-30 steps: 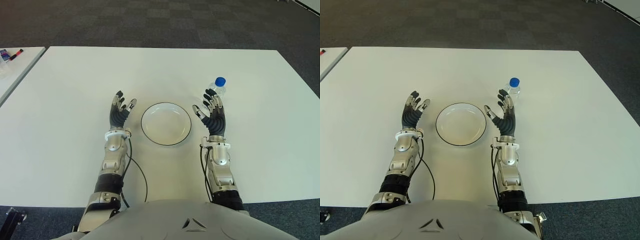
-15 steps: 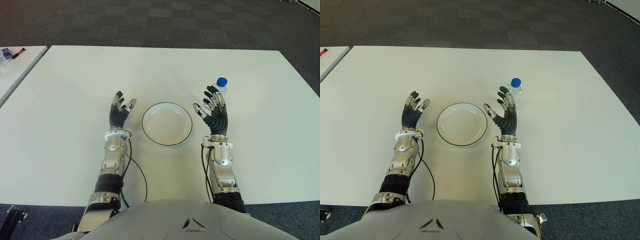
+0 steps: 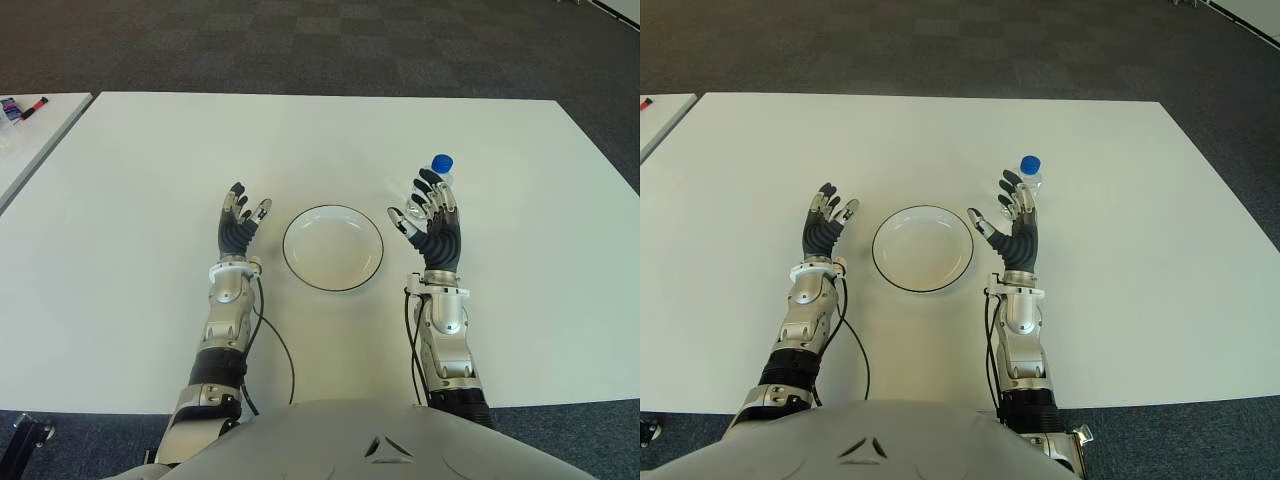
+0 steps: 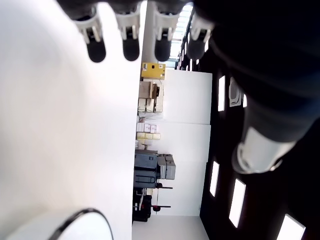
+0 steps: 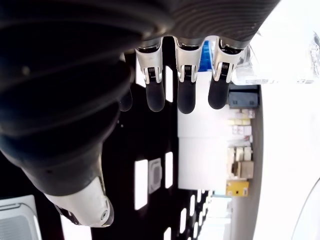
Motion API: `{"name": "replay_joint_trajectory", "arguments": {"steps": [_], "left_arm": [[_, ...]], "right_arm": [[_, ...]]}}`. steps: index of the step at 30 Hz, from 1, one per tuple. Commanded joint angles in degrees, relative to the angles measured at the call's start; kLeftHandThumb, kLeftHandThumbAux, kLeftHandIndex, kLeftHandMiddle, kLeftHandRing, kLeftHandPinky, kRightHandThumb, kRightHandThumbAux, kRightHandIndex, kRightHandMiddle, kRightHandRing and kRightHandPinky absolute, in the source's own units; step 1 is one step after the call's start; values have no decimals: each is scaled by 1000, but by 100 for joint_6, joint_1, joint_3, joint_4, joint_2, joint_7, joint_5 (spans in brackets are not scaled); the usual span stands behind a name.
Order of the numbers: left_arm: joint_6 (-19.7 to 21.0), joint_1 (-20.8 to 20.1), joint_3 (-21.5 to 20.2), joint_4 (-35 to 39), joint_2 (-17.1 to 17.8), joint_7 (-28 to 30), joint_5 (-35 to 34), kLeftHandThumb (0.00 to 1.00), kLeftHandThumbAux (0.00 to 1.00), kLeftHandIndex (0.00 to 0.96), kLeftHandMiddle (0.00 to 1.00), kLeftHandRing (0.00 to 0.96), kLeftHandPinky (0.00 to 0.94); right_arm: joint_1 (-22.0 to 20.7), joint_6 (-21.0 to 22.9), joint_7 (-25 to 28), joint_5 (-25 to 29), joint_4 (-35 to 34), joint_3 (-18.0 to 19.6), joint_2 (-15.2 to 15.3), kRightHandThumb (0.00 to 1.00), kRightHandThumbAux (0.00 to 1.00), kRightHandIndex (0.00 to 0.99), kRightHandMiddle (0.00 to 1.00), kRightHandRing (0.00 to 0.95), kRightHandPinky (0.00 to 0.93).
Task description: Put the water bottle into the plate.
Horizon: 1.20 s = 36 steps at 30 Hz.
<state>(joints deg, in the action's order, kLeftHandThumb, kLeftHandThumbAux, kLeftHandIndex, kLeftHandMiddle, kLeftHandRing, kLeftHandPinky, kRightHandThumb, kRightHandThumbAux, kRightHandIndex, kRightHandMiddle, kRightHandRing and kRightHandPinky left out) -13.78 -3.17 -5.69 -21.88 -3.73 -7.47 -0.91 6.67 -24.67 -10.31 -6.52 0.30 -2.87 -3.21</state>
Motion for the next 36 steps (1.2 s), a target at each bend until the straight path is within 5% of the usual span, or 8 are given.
{"name": "replay_joint_trajectory", "arguments": {"steps": [1,15,36], "left_arm": [[-4,7,49,-115,2,62,8,205,682,83,71,49,85],[48,-14,74,-162,65,20,123,182,643,79,61,33,61],[86,-16,85,-112,107,61,129,171,651,57,34,13,25]], "right_arm": [[72,-347,-215,-150,32,65,-109,460,823,147,153,141,186],[-102,-611,-1126,-955,479,529,51,466,756,82,104,99,131],[-297,-457,-1754,-1070,767,938,131,519,780,79,120,113,169]]}}
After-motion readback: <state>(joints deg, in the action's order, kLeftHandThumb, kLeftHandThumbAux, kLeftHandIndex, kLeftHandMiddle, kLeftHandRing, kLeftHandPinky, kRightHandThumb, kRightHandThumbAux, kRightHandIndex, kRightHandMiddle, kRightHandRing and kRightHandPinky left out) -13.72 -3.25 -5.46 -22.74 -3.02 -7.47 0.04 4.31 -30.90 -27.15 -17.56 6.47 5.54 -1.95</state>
